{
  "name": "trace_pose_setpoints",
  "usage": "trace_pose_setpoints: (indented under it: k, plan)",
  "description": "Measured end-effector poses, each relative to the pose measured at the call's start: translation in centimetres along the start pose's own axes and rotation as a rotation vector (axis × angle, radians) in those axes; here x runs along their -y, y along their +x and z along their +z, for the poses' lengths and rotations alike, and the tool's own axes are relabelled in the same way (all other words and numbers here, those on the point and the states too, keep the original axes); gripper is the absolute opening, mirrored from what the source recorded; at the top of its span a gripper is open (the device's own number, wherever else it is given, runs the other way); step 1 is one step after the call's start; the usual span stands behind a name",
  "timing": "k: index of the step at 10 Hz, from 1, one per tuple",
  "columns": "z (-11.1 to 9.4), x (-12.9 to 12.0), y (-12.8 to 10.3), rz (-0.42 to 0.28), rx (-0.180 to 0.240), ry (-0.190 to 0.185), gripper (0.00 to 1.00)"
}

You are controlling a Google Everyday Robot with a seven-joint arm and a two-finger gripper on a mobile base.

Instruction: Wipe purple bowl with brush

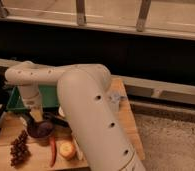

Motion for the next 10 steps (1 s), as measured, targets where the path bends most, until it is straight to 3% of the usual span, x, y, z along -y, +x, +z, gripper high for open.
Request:
trace_pose_setpoints:
  k: [3,6,8,10]
  plan:
    - [-0.9,-0.4,-2.5,-0.060,0.001,0.023,0.00]
    - [0.5,-4.2,-4.6,-0.095,-0.010,0.007,0.00]
    - [1.9,-5.8,-3.3,-0.060,-0.024,-0.019,0.00]
    - [2.9,-5.8,-1.1,-0.009,-0.027,-0.045,0.00]
